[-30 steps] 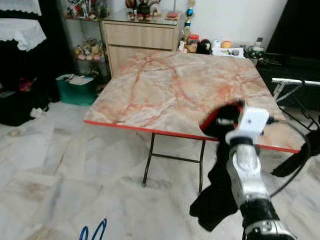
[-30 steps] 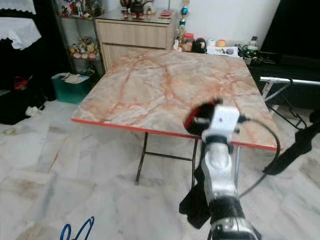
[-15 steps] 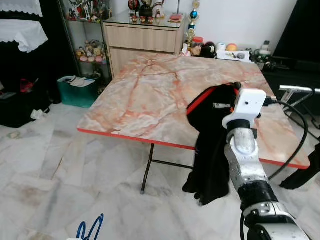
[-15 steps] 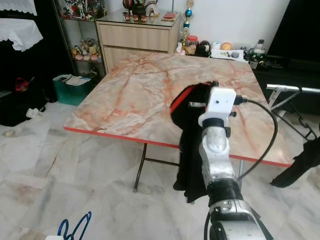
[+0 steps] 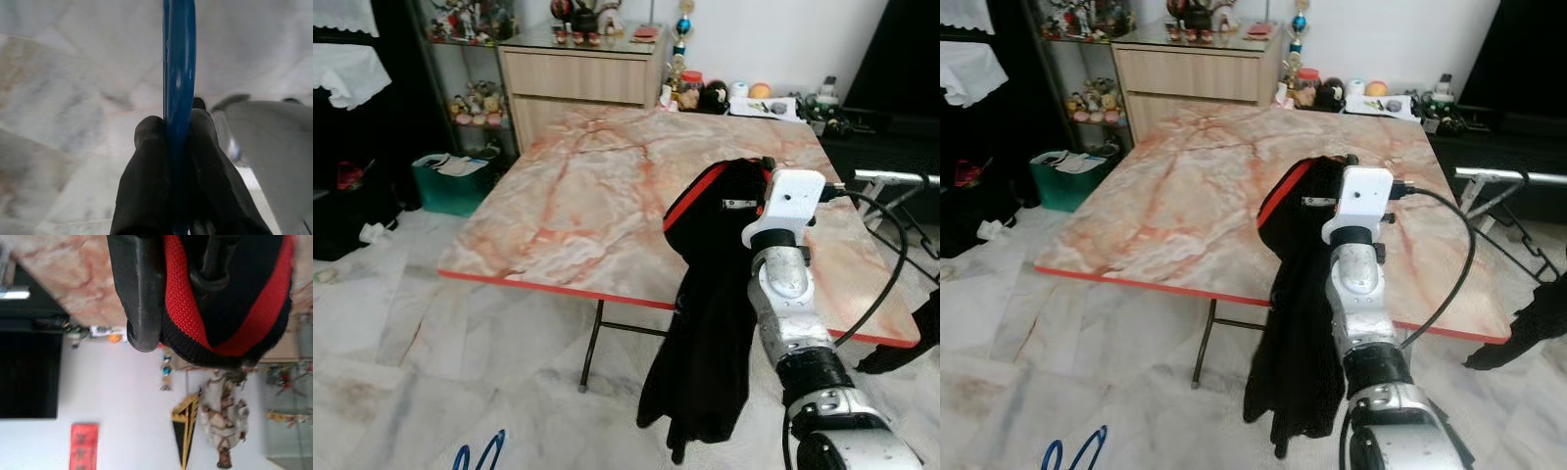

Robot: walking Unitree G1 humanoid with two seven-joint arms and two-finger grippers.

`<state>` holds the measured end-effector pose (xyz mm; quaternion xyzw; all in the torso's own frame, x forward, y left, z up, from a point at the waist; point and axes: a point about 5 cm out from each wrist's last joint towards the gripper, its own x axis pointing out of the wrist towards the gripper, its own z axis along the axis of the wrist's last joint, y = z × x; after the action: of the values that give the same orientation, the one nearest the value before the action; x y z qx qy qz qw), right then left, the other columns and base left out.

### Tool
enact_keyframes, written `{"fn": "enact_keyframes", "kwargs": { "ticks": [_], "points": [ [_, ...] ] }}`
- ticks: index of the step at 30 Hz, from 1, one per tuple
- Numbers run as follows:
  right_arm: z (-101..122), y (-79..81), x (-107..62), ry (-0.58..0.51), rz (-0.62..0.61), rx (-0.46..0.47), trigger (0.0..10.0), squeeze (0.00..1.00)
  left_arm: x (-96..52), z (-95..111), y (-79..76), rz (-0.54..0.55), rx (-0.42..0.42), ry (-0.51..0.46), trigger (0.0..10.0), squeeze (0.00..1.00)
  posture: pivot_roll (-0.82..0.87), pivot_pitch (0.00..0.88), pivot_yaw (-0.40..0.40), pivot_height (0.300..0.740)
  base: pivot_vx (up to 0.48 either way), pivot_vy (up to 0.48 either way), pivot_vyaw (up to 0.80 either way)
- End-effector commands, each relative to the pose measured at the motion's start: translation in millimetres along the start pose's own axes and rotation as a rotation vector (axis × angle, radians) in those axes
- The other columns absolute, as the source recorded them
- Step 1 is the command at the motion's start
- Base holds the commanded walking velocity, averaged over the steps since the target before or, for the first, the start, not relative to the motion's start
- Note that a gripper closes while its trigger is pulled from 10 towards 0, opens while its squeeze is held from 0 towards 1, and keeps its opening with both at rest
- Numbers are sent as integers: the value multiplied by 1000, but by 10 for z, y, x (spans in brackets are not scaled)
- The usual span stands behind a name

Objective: Hang hanger

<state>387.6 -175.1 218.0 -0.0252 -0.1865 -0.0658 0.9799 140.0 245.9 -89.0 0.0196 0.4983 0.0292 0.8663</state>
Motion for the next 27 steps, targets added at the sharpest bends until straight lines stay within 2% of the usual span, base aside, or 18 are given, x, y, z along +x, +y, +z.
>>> {"fn": "enact_keyframes", "kwargs": {
  "ticks": [1,8,20,27],
  "points": [
    [239,144,111,-91,33,24,10000,0,-27,-65,75,19,-3,15,10000,0,183,0,-8,740,247,0,0],
    [340,178,189,-115,44,7,10000,0,-29,-85,52,9,-2,11,10000,0,184,0,-12,740,261,0,0],
    [305,201,177,-107,50,4,10000,0,-10,-105,-63,-4,1,17,10000,0,184,0,-11,740,314,0,0],
    [303,212,184,-103,50,-1,10000,0,-13,-67,-6,-2,2,10,10000,0,186,0,-11,740,318,0,0]
  ]
}}
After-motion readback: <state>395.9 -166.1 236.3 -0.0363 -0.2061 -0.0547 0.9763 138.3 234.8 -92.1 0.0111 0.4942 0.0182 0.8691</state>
